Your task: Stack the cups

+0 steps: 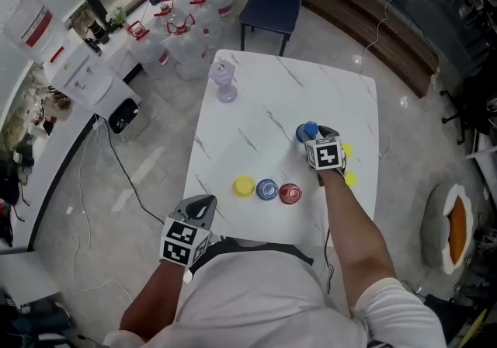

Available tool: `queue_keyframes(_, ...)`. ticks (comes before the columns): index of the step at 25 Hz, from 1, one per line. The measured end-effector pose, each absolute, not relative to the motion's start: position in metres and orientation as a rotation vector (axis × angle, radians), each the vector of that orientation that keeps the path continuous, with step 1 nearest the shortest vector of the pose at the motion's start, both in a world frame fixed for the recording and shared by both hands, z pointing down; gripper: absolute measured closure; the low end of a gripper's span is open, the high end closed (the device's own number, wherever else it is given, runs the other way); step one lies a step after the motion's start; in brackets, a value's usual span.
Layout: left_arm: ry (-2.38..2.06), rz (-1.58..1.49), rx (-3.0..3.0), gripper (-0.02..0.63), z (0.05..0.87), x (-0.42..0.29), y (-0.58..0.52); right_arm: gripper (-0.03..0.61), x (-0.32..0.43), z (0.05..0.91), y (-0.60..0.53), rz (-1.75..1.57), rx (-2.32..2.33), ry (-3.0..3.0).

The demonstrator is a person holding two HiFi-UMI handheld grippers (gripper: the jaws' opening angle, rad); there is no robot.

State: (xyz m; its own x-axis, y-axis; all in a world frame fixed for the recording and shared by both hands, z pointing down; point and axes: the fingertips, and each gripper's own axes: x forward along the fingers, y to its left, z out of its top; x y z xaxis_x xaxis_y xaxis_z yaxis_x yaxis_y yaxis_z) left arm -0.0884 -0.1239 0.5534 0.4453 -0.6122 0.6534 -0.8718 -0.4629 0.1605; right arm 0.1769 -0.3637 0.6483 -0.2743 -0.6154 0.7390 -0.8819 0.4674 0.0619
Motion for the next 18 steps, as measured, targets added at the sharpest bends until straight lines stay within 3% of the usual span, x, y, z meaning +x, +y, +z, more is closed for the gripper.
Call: queue_keyframes(18,-1.084,0.689,2.395,0.606,0.545,-0.068,-0.133,0.359,0.120,0.534,-0.239,0.353,1.169,-2.231)
